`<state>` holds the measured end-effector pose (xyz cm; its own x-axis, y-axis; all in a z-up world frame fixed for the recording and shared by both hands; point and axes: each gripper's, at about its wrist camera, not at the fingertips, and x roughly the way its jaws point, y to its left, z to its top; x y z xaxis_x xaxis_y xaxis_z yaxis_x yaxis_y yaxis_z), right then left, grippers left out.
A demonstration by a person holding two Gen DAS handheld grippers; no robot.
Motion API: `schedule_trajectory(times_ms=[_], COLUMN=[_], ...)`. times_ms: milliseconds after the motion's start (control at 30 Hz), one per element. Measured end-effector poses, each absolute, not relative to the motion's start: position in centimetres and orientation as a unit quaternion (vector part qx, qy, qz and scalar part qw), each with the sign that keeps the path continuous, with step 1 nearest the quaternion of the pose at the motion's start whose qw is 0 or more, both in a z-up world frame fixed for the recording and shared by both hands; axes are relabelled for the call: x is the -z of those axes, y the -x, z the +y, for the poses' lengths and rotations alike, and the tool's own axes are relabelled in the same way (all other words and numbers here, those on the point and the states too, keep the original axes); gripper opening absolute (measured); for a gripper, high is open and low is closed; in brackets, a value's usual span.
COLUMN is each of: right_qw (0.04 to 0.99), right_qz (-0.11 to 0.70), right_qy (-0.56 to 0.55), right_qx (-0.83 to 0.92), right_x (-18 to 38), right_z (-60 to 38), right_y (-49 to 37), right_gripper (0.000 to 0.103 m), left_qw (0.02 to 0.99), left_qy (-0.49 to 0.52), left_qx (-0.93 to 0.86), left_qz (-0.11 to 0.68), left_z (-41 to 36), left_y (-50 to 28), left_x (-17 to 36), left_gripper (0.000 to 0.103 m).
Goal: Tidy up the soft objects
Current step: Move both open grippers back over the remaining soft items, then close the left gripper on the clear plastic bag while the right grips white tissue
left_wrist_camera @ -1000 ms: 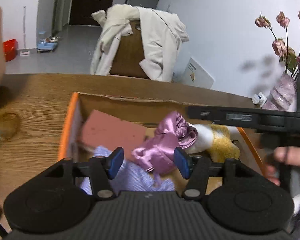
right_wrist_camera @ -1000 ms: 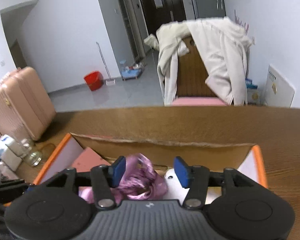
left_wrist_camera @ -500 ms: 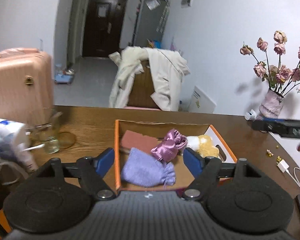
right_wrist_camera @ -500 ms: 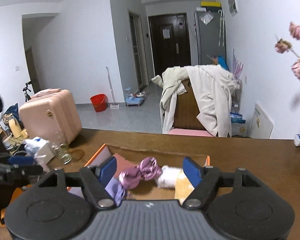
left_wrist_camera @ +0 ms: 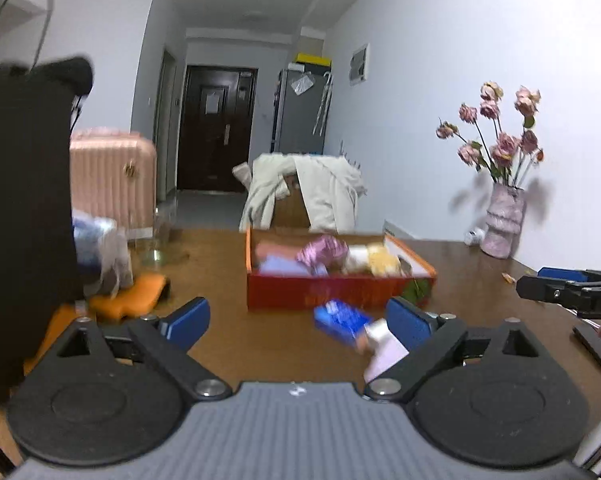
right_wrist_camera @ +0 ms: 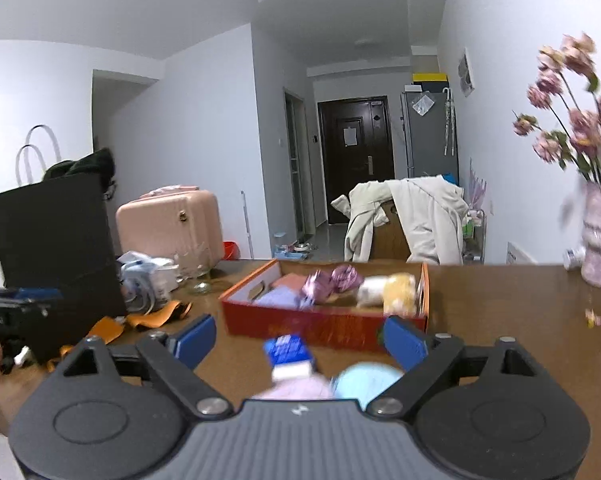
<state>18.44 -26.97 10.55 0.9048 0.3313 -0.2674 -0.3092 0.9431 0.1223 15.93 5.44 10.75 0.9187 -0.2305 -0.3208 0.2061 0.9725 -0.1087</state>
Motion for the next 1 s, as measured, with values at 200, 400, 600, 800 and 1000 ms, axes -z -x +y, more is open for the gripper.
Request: schedule_trajectory(times_ms=[200,400,600,800,1000], right_qw=[0.972,0.972,0.969,0.966,0.964], right_qz=[0.170,0.181,0.196,0.211,0.222], right_qy=[-0.056,-0.059,-0.078,-0.086,-0.091], right_qx=[-0.155,-0.138,-0.129,-0.120,-0.113], right_x=[-6.7,-5.6,-4.2,-3.3,-2.6], right_z=[-26.7,-27.3,-28.5,-29.7,-30.3], right_y=[-14.1,-13.9,-15.0,-16.8,-18.7], right_gripper=[0.091,0.091,0.091,0.091,0.091], left_qw=[0.973,0.969,0.957,0.951,0.950], left_qy=[0.014,0.000,-0.016,-0.039,-0.038], left_qx=[0.130,0.146,0.176,0.181,0.162], left_qz=[0.189,0.202,0.231,0.246,0.265], left_z=[3.5,1.2,-2.2,-6.5,-7.1], left_y=[-12.6,-13.7,-16.0,-19.0,-21.4], left_x=[-7.9,-7.5,-5.9,-3.4,-1.3], left_gripper=[0.098,0.098,0.098,0.098,0.080])
